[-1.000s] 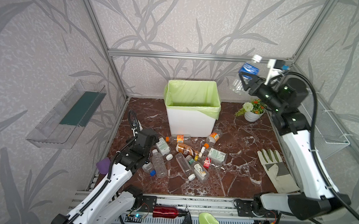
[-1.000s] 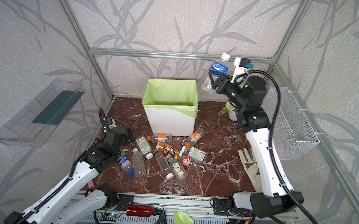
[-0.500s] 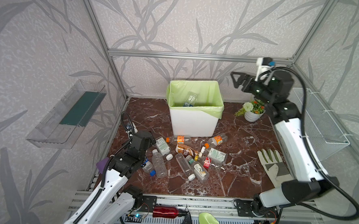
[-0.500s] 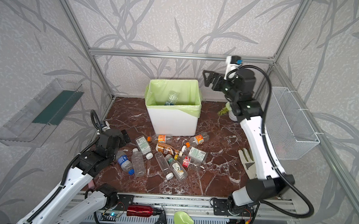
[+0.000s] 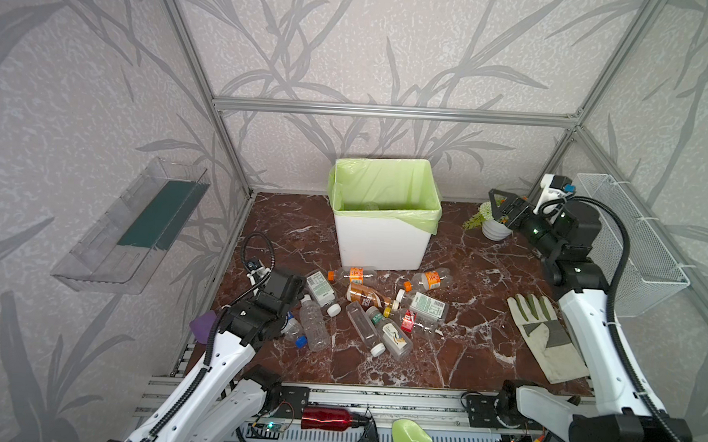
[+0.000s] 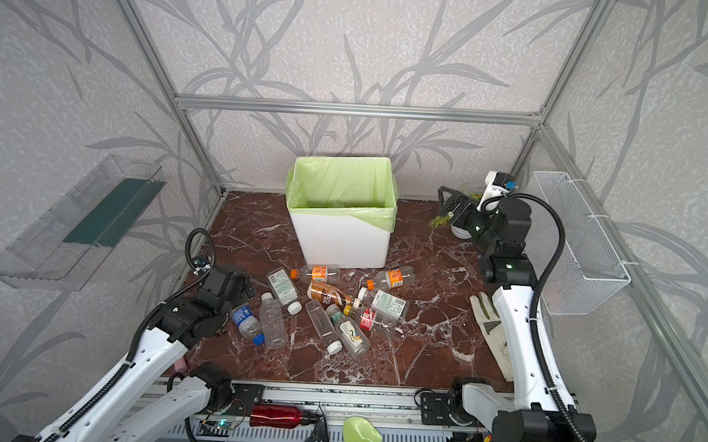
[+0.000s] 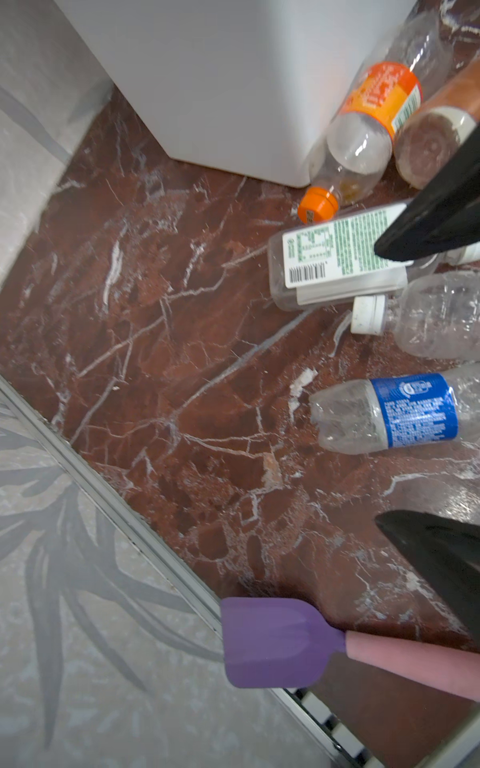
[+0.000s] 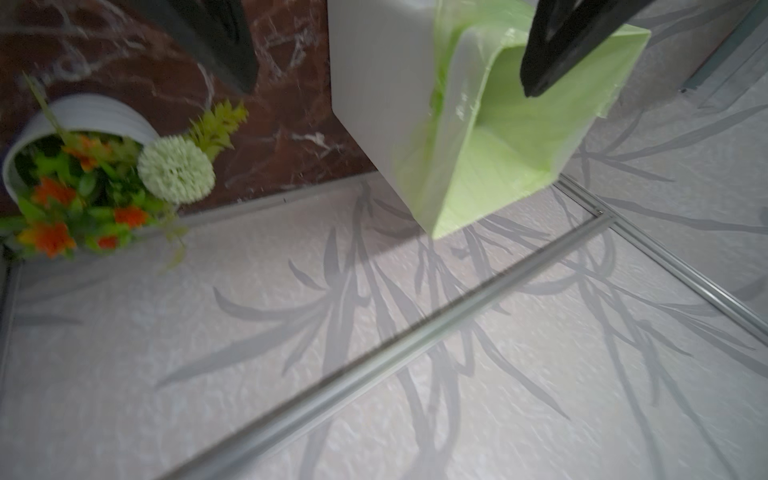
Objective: Throw the plastic bottles in the bin
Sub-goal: 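Lower the left gripper onto a clear bottle while the right withdraws, then lift the clear bottle with the left gripper and drop it into the bin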
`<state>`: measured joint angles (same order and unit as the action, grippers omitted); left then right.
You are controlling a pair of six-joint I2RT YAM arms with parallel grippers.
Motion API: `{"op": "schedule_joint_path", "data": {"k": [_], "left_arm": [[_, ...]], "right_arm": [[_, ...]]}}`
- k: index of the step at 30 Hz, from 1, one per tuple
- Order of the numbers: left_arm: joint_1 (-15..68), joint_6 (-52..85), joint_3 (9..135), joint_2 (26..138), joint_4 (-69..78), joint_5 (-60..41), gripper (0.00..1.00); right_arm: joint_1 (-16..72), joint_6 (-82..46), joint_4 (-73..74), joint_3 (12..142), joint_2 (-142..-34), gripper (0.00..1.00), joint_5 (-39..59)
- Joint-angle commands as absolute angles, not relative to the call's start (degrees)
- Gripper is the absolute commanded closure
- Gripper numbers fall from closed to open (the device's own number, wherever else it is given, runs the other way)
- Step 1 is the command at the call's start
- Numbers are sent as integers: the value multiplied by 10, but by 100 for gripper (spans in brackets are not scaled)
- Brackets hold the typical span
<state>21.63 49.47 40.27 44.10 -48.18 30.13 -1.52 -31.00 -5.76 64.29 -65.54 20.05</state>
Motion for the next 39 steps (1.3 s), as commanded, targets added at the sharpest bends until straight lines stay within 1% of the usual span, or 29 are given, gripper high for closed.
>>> {"op": "schedule_joint_path", "data": {"k": [1,4,7,9,13,15,19,23,27,31,36,39], "left_arm": [[212,551,362,436,-507,310,3],[178,567,319,449,-459,260,2],[121,558,283,467,-405,187,7],[96,543,270,475,-373,159,11],[76,514,269,504,-333,139,12],[70,507,269,527,-318,128,15],[66,504,261,566,-277,105,16],[64,508,254,583,-261,101,24],[60,516,226,578,-220,91,29],[52,531,213,577,-213,81,46],[51,520,224,555,-230,94,56],[51,507,249,527,-262,112,57]], "right_arm": [[-23,-329,-40,614,-620,1,213],[-33,-343,-33,574,-610,1,217],[-41,-350,-37,554,-605,1,221],[-44,-348,-43,549,-603,1,224],[-46,-347,-50,540,-595,1,217],[-47,-350,-49,535,-592,1,215],[-50,-353,-52,531,-588,1,215],[-53,-352,-59,531,-583,1,212],[-57,-355,-59,524,-581,1,208],[-58,-358,-61,518,-578,1,212],[-61,-352,-68,510,-569,1,202],[-65,-352,-70,506,-566,1,201]]}}
